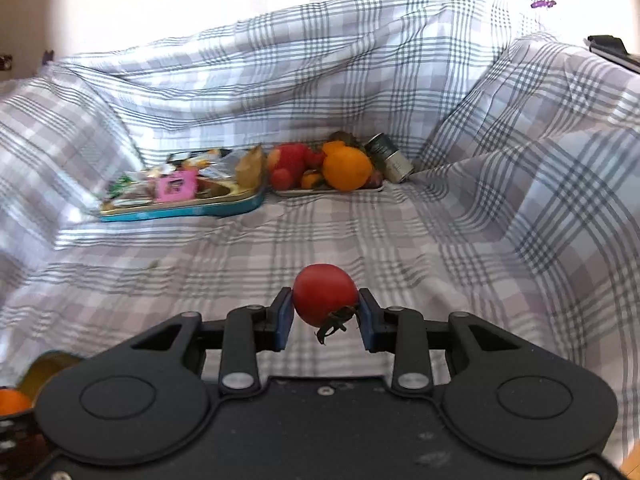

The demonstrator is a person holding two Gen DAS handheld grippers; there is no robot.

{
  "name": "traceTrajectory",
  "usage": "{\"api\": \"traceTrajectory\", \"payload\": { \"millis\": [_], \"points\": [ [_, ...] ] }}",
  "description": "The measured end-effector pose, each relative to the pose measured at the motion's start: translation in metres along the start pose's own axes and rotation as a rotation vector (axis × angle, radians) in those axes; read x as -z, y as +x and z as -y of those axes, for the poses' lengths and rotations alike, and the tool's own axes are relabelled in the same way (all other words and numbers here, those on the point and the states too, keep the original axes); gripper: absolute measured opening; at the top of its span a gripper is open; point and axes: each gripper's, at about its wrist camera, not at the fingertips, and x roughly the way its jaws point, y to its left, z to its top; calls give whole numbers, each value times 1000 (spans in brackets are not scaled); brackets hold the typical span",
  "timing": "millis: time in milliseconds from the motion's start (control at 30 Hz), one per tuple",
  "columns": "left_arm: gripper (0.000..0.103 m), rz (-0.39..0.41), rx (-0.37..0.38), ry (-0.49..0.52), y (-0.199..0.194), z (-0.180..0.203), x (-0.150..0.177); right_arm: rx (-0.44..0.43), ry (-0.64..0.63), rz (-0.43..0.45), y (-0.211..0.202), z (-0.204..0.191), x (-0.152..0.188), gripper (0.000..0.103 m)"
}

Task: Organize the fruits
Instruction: 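Carry the tangerine and tomato over the gold tray with both tools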

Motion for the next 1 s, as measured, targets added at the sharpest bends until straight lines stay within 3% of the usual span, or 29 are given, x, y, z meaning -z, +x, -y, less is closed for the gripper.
{"api": "traceTrajectory", "payload": {
  "millis": [233, 367, 467, 700, 1000],
  "points": [
    [50, -31, -51, 6, -7, -1, -1, -53, -7, -79, -50, -17, 28, 34],
    [50, -82, 16, -99, -14, -16, -7, -51, 7, -113, -69, -25, 37, 34],
    [50, -54, -20, -70, -19, -9, -3, -22, 7, -99, -81, -32, 43, 34],
    [50, -65, -31, -36, -19, -3, 0, 62, -41, -65, -96, -39, 54, 34],
    [50, -85, -30, -29, -19, -2, 0, 36, 7, -114, -94, -25, 60, 34]
  ]
}}
